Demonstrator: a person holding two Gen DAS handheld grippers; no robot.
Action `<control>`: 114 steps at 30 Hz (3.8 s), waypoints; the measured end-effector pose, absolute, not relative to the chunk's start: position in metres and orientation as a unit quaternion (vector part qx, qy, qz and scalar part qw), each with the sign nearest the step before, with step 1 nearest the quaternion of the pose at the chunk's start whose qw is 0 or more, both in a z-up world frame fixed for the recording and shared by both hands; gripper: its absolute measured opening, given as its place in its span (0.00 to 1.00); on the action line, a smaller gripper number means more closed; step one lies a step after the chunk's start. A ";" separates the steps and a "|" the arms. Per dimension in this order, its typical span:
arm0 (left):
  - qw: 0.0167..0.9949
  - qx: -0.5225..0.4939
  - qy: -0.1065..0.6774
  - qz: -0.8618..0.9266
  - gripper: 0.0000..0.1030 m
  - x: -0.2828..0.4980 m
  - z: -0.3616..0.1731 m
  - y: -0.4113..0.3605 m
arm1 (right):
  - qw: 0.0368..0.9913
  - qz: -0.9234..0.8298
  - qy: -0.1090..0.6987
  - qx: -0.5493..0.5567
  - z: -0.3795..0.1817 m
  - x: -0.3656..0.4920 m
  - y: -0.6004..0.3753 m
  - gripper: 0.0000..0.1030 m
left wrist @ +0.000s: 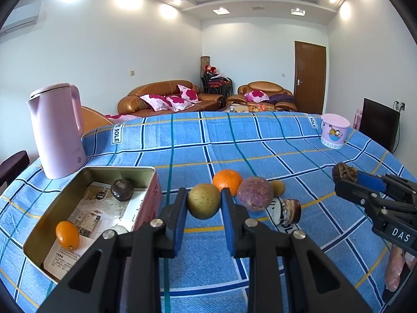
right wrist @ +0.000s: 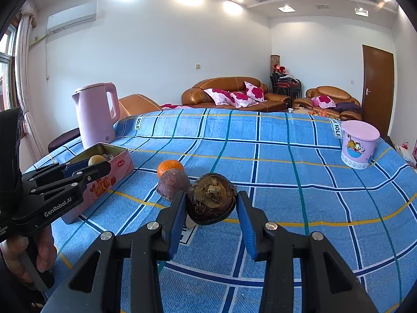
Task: Organize fruits
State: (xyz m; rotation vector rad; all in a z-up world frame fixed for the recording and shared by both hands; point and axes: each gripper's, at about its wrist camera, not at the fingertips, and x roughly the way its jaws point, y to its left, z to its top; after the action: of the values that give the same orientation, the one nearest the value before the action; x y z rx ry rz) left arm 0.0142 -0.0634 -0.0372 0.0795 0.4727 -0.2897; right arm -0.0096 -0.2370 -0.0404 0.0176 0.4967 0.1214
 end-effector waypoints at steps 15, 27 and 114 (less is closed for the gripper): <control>0.967 0.039 0.211 -0.135 0.26 0.006 -0.034 -0.062 | 0.972 0.059 0.227 0.006 -0.037 -0.017 -0.237 0.40; 0.970 0.039 0.208 -0.123 0.26 0.003 -0.033 -0.059 | 0.973 0.067 0.222 -0.002 -0.028 -0.027 -0.232 0.40; 0.941 0.021 0.338 -0.016 0.58 0.067 -0.055 0.047 | 0.912 0.255 0.322 -0.009 -0.025 0.077 -0.095 0.42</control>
State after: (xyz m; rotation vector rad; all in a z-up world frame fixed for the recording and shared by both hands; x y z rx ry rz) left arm 0.0673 0.0471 -0.0547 0.0437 0.6892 -0.0319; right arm 0.0770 -0.0947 -0.0249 -0.0180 0.6633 0.5266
